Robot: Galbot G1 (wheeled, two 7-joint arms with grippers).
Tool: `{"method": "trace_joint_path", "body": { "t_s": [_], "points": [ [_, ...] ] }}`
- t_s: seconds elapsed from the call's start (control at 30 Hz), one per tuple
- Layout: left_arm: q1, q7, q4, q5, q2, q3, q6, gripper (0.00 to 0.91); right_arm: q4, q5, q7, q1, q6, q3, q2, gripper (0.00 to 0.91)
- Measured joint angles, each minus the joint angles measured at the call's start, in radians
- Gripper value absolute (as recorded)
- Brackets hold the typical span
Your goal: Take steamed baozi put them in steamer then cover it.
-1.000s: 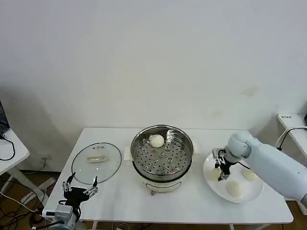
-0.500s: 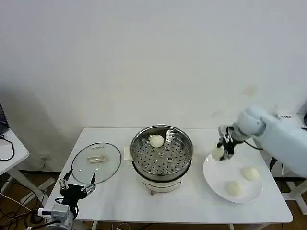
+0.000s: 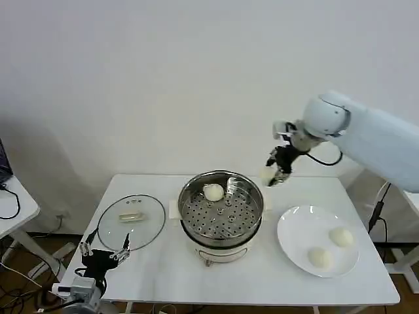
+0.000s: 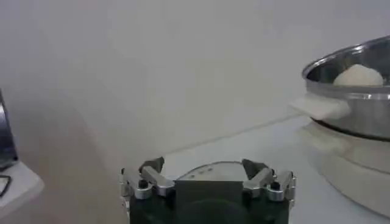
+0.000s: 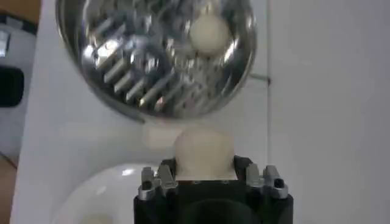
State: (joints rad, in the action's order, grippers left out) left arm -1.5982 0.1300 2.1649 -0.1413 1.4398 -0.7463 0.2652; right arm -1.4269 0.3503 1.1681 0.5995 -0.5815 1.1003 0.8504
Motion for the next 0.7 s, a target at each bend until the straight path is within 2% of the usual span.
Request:
{"method": "trace_joint_path", "body": {
  "t_s": [0.33,0.7],
  "points": [
    [0.016,0.001,0.016,-0.003,-0.006,-0.004,0.000,0.907,0.034,0.081,-0.051,-0.003,-0.054,0.069,0.157,0.635],
    [0.029,-0.001,0.027,-0.004,0.005,-0.012,-0.001,0.907,0.121,0.083,-0.066,-0.068,-0.071,0.084,0.324,0.635]
  ]
}}
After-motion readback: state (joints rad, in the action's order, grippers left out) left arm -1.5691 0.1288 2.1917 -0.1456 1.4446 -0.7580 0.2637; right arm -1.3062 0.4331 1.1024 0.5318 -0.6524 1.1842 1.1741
